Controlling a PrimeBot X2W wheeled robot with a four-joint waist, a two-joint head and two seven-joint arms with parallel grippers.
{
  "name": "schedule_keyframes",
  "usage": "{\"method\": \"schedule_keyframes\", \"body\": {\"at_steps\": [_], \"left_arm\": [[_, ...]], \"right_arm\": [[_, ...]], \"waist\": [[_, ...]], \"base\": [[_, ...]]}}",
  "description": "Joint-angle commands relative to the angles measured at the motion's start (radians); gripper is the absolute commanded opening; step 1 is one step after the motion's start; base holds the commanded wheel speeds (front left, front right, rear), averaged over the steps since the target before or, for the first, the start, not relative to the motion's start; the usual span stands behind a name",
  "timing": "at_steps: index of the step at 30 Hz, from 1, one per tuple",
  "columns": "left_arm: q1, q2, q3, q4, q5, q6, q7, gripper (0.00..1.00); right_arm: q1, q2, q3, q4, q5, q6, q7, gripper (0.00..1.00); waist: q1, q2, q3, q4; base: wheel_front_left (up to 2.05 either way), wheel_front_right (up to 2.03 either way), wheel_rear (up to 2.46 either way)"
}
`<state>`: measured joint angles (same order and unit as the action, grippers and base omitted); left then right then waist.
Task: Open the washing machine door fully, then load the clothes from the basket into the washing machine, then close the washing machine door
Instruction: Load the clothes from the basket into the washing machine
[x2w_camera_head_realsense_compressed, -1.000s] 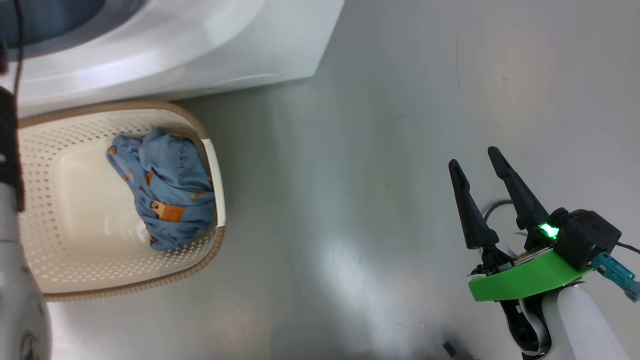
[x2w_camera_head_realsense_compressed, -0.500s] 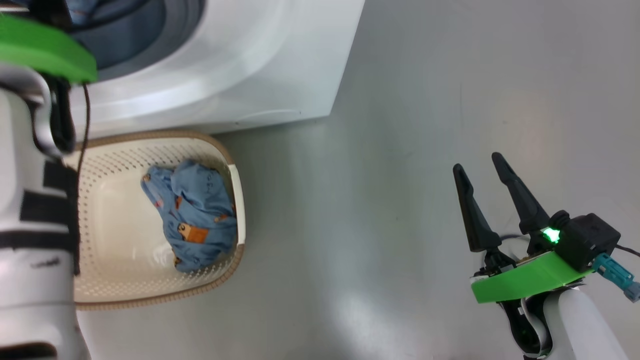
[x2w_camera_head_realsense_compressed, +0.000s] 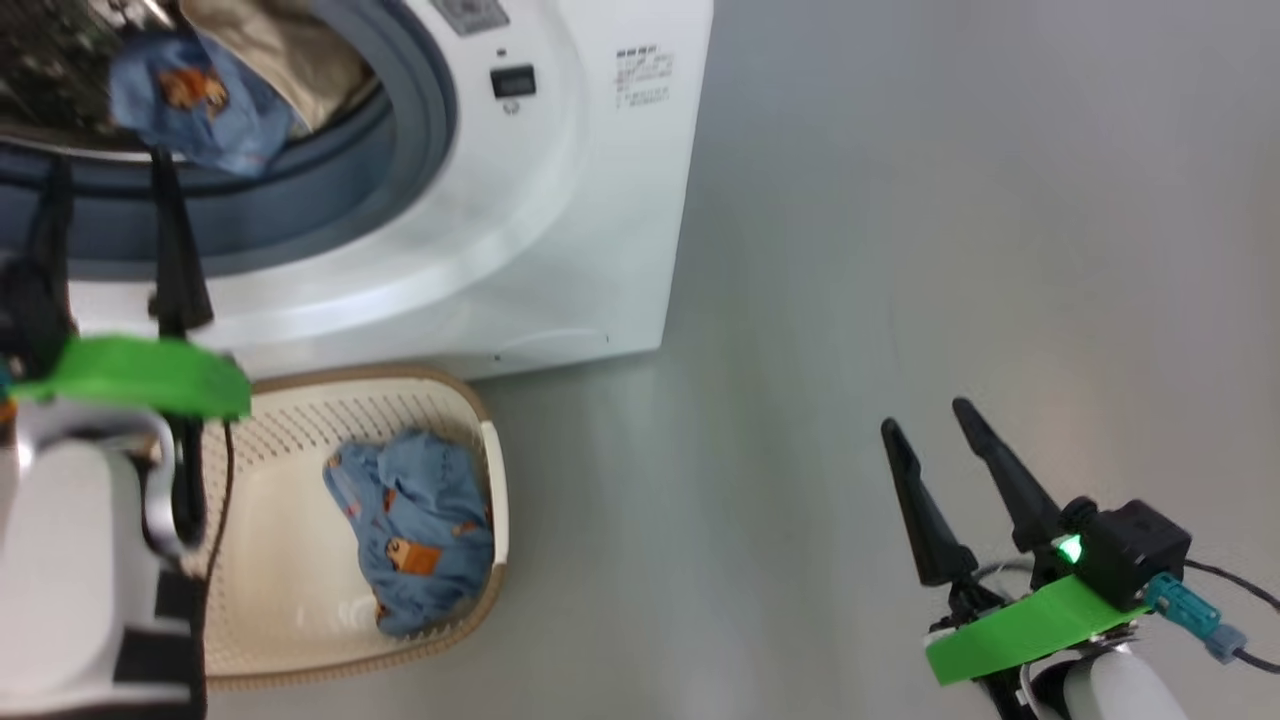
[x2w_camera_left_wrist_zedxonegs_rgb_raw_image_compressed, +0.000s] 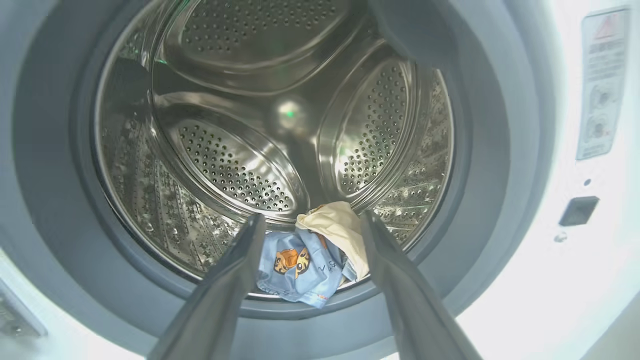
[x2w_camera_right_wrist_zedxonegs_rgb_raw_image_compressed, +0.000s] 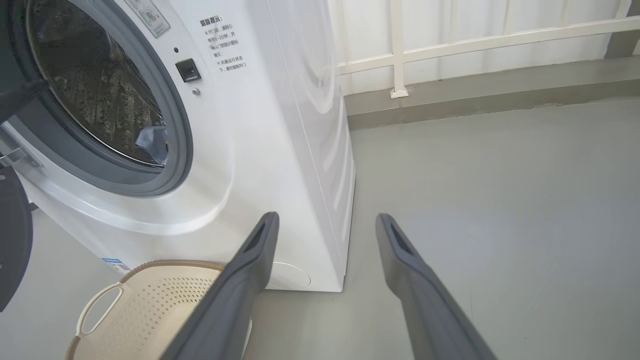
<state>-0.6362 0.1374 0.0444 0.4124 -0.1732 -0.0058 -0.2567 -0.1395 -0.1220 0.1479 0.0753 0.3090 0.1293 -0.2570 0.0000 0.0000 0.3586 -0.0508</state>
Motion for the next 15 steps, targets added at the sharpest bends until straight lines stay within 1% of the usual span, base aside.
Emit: {"method": "schedule_keyframes", "body": {"at_steps": [1,9,15], "left_arm": [[0.048,0.039,0.030,-0.055,0.023,0.008,-0.005,1.00],[0.283,0.030,0.072,-0.205,0.004,0.036,-0.005,1.00],[0.460,0.020,0.095,-0.319,-0.003,0.060,0.003,1.00]], "right_arm": [[0.020,0.004,0.026,-0.016,-0.007,0.001,-0.005,1.00],[0.051,0.014,0.051,0.005,-0.009,0.001,-0.005,1.00],[0.075,0.013,0.061,0.014,-0.010,0.001,-0.005,1.00]], "waist": [[0.0000,0.0000,-0.086,-0.010],[0.0000,0.0000,-0.198,-0.024],[0.0000,0.0000,-0.248,-0.029]], "base": [[0.00,0.00,0.00],[0.00,0.00,0.00],[0.00,0.00,0.00]]}}
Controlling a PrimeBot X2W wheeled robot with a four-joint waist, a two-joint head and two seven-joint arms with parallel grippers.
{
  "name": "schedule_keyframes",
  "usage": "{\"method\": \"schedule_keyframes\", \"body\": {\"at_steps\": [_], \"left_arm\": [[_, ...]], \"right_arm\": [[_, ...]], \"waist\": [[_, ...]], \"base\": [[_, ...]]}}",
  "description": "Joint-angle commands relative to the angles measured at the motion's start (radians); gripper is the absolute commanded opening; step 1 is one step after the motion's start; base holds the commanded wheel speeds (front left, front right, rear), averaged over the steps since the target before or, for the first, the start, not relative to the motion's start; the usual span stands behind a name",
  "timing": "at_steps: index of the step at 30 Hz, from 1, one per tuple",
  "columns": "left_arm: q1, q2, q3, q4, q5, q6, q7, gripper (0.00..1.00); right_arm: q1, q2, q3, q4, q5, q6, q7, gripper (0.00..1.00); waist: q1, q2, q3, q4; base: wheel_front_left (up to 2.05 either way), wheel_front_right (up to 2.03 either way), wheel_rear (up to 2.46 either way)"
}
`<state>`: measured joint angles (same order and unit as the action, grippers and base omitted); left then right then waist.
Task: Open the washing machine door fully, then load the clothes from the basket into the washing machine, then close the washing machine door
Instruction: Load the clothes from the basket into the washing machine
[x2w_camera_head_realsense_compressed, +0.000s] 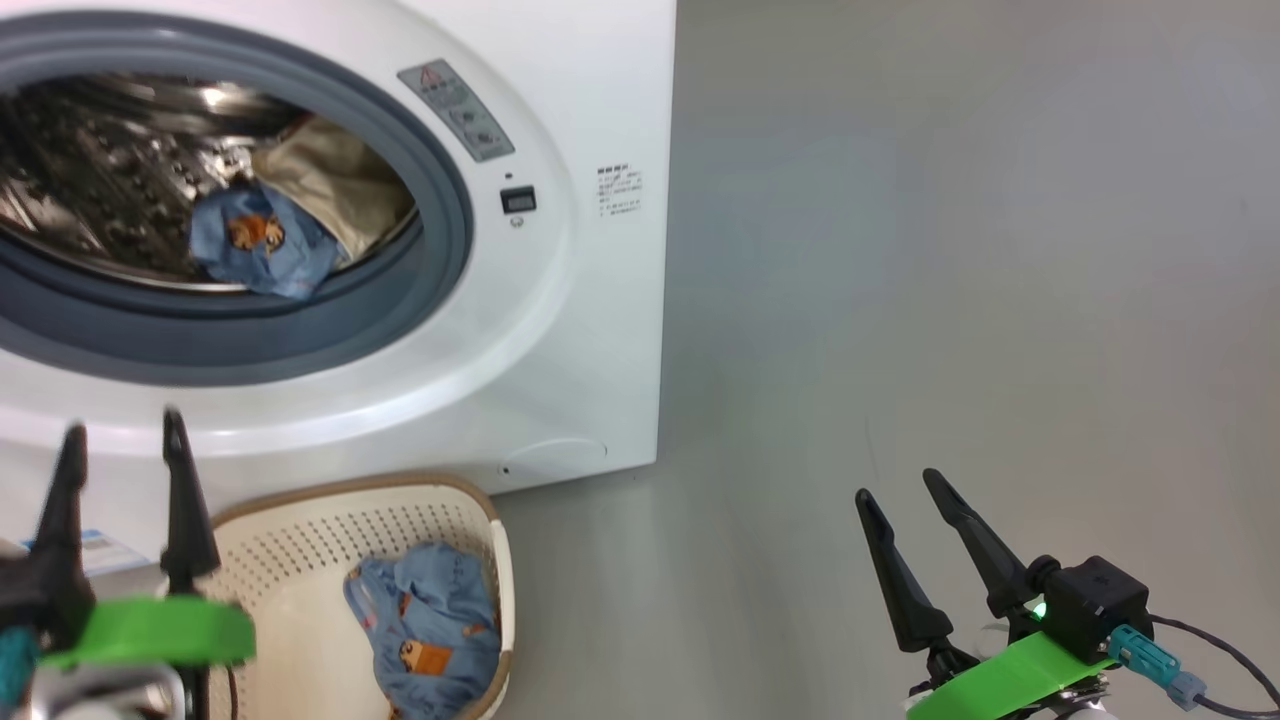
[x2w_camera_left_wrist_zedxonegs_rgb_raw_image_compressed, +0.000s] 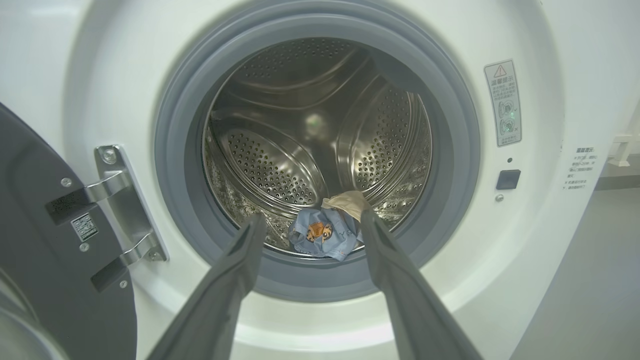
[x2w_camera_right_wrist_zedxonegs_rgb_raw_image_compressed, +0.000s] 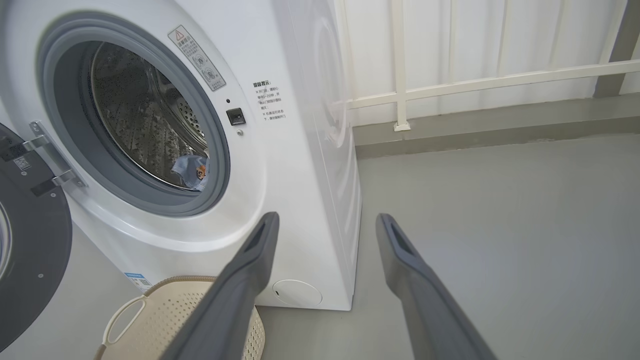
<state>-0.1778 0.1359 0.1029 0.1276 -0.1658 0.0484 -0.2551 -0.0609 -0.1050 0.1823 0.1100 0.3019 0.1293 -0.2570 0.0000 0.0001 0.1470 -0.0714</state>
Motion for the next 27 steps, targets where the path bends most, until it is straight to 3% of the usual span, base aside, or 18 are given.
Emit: {"method": "schedule_keyframes", "body": {"at_steps": [1,11,27], "left_arm": [[0.027,0.016,0.039,-0.052,-0.015,0.008,0.004,1.00],[0.211,-0.021,0.024,-0.156,-0.010,0.040,0.015,1.00],[0.371,-0.061,-0.016,-0.171,-0.003,0.078,-0.004,1.00]], "right_arm": [[-0.001,-0.004,0.026,-0.021,-0.003,0.001,-0.005,1.00],[0.021,0.000,0.020,-0.025,-0.007,0.001,-0.005,1.00],[0.040,0.000,-0.001,-0.028,-0.009,0.001,-0.005,1.00]], "waist": [[0.0000,-0.0001,-0.041,-0.008],[0.0000,-0.0001,-0.073,-0.003],[0.0000,-0.0001,-0.106,0.007]], "base": [[0.00,0.00,0.00],[0.00,0.00,0.00],[0.00,0.00,0.00]]}}
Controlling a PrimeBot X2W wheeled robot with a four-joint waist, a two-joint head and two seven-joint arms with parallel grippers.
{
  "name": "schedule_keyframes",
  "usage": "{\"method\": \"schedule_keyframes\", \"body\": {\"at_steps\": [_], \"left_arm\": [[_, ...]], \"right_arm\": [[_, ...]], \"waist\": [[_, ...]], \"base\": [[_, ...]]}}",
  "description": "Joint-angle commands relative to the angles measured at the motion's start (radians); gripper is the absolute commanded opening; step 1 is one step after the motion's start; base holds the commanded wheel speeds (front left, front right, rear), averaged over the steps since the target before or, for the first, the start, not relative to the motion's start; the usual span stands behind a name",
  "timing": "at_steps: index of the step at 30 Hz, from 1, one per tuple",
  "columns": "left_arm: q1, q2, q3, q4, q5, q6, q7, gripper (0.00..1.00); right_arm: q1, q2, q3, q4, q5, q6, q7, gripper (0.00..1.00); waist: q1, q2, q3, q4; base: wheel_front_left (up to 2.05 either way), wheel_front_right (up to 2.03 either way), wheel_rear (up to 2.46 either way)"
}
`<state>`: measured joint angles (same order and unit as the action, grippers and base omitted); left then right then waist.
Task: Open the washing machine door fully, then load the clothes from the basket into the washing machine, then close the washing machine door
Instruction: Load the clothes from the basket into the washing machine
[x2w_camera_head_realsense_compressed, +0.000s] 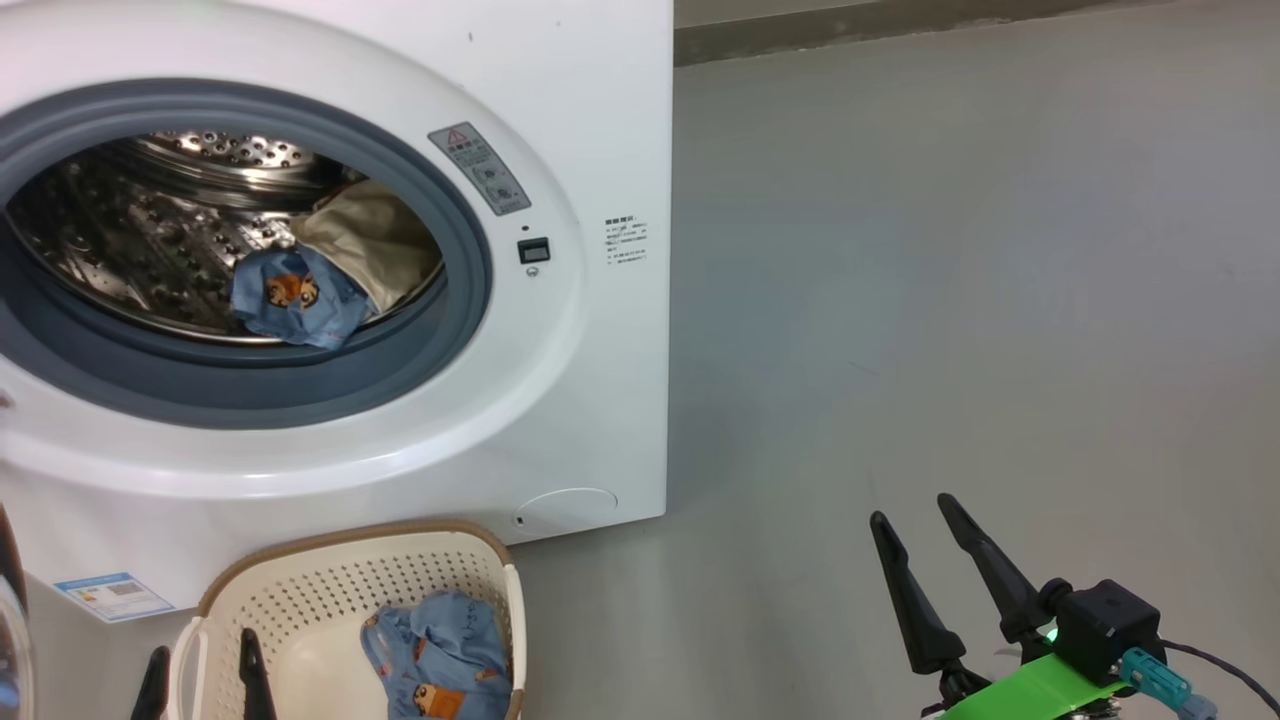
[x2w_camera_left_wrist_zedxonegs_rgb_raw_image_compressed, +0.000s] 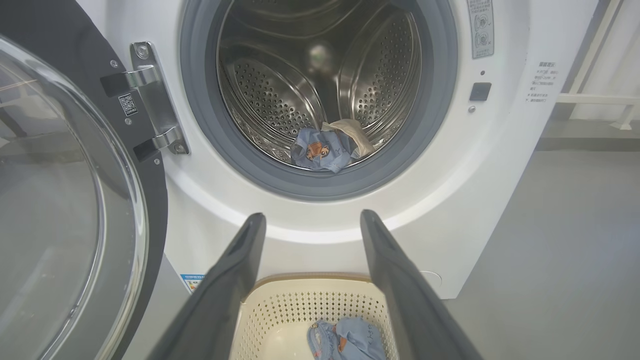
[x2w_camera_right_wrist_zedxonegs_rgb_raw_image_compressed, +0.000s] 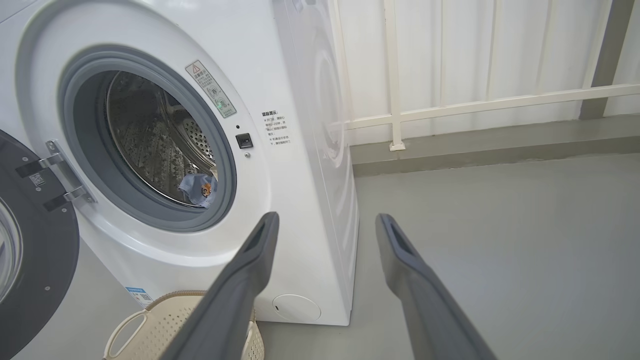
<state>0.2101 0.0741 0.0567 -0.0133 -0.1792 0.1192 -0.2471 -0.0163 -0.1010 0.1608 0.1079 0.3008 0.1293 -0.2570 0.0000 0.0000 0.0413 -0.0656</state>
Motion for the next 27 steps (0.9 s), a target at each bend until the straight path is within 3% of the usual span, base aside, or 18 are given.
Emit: {"method": "schedule_keyframes", "body": {"at_steps": [1,27], "left_arm": [[-0.013,0.000,0.029,-0.031,0.011,0.009,-0.012,1.00],[-0.061,-0.006,0.018,-0.051,0.028,0.005,-0.015,1.00]], "right_arm": [[-0.004,-0.005,0.019,-0.026,-0.009,0.001,-0.005,1.00],[-0.018,-0.011,0.005,-0.040,-0.013,0.001,-0.005,1.00]], "waist": [[0.0000,0.0000,0.000,0.002],[0.0000,0.0000,0.053,0.023]], "base": [[0.00,0.00,0.00],[0.00,0.00,0.00]]}}
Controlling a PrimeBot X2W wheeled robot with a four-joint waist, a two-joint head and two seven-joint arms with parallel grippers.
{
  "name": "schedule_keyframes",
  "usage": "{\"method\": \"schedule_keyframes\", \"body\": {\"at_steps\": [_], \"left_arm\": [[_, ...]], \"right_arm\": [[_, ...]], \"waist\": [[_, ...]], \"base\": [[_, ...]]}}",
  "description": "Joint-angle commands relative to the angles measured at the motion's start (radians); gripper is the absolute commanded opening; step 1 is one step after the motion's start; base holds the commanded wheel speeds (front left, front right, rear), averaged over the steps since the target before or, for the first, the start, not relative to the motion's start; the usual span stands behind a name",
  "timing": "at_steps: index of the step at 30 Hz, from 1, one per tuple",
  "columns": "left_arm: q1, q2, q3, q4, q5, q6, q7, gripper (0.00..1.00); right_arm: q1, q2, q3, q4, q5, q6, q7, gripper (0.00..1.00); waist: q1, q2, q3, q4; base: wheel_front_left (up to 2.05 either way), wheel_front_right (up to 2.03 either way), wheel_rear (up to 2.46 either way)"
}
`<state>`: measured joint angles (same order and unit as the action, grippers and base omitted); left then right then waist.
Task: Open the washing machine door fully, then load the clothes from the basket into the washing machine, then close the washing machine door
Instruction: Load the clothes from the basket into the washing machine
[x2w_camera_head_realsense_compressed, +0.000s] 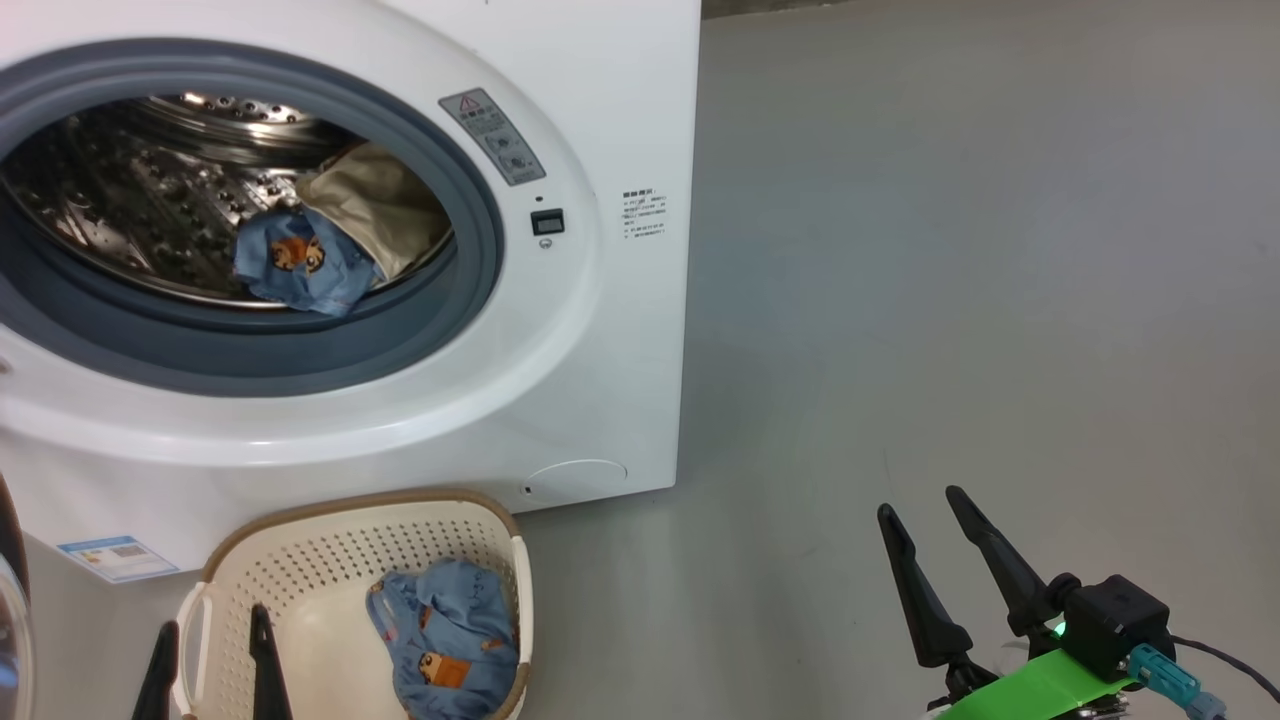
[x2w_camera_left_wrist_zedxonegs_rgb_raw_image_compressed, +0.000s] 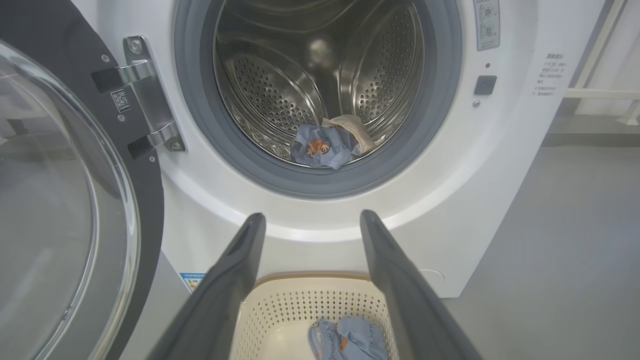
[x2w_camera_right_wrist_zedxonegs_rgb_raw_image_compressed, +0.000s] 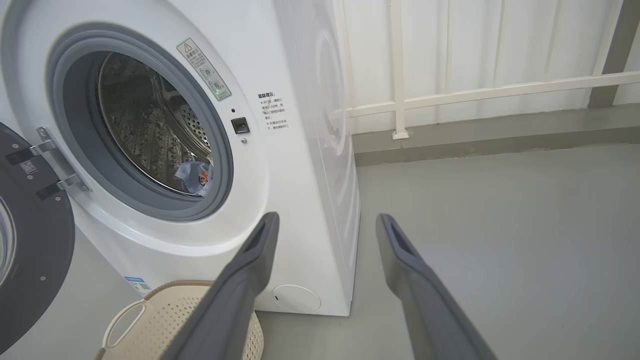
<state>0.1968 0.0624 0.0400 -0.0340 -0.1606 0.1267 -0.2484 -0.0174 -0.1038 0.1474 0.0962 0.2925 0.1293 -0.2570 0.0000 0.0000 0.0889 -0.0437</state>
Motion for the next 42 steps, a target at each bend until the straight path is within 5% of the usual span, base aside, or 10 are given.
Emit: {"method": "schedule_keyframes", "body": {"at_steps": [1,21,42], "left_arm": [[-0.053,0.007,0.035,-0.031,0.011,-0.004,-0.013,1.00],[-0.283,0.011,0.024,0.109,0.000,-0.049,-0.013,1.00],[-0.772,0.047,-0.038,0.686,0.009,-0.144,-0.013,1.00]], "right_arm": [[-0.018,-0.009,0.018,-0.029,-0.004,0.001,-0.005,1.00],[-0.074,-0.032,0.014,-0.060,0.001,0.001,-0.005,1.00],[-0.155,-0.078,-0.057,-0.158,-0.011,0.001,-0.005,1.00]], "waist": [[0.0000,0.0000,0.009,0.002],[0.0000,0.0000,0.186,-0.003],[0.0000,0.0000,0.590,0.014]], "base": [[0.00,0.00,0.00],[0.00,0.00,0.00],[0.00,0.00,0.00]]}}
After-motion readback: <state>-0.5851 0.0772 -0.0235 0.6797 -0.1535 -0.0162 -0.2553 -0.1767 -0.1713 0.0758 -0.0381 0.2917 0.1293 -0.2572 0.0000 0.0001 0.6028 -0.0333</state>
